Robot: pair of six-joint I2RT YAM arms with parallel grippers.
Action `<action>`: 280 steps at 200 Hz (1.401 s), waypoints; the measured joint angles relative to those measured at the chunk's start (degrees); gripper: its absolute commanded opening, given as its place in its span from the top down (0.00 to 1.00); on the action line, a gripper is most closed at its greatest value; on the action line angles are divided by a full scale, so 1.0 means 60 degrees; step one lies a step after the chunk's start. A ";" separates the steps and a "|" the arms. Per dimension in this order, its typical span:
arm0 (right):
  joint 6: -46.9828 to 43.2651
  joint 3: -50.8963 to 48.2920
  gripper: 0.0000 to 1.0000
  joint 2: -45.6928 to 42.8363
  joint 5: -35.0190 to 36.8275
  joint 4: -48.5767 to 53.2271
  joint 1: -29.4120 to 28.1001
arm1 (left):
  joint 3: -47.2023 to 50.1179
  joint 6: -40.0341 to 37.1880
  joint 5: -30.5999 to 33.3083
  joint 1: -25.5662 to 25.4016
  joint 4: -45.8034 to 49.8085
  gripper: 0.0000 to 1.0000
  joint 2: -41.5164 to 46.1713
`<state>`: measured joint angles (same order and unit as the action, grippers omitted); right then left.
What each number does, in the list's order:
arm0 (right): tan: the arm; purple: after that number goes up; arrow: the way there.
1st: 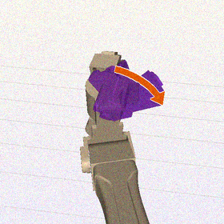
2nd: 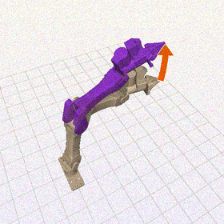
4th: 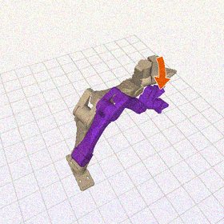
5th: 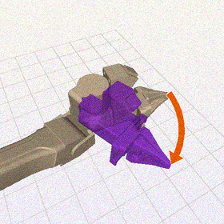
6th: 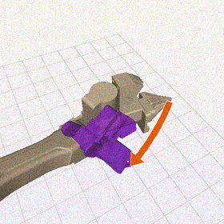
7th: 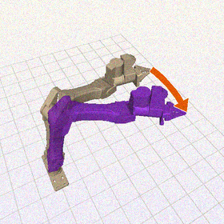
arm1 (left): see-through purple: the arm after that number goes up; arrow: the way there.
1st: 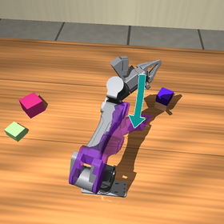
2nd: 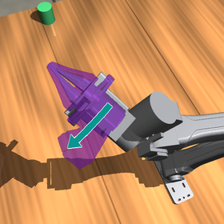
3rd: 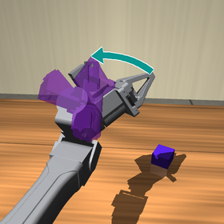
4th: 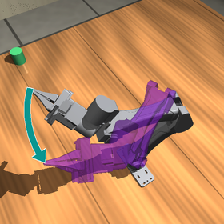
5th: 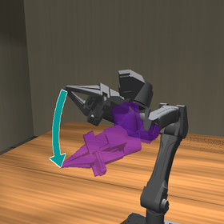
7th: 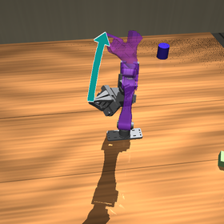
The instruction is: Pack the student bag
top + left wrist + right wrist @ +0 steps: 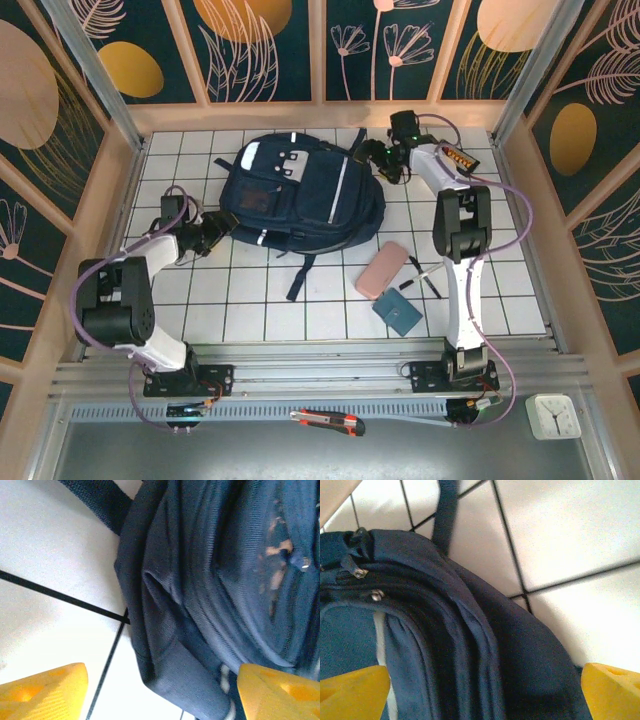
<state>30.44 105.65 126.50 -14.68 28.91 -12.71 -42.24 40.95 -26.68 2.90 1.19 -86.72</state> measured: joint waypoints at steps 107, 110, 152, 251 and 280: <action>0.1067 -0.5428 0.12 -0.5289 0.1504 -0.0954 -0.3927 | 0.1614 0.2284 -0.0277 -0.1129 -0.2240 0.29 0.0058; 0.1071 -0.5457 0.12 -0.5289 0.1563 -0.0918 -0.4105 | 0.1610 0.2302 -0.0277 -0.1129 -0.2302 0.30 -0.0004; 0.1446 -0.5967 0.15 -0.5646 0.3381 -0.1053 -0.5774 | 0.1410 0.2747 -0.0492 -0.1129 -0.3224 0.43 -0.1053; 0.1949 -0.5847 0.19 -0.5413 0.2200 -0.1661 -0.5672 | 0.1035 0.3810 -0.0954 -0.1235 -0.4819 0.99 -0.2390; 0.1912 -0.4878 0.26 -0.4772 0.2273 -0.0900 -0.5934 | 0.1035 0.4750 -0.0940 -0.1621 -0.5217 1.00 -0.2280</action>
<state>41.91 76.38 97.86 -1.04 23.51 -48.31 -36.03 69.45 -32.32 -6.83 -30.11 -100.40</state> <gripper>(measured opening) 0.761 0.074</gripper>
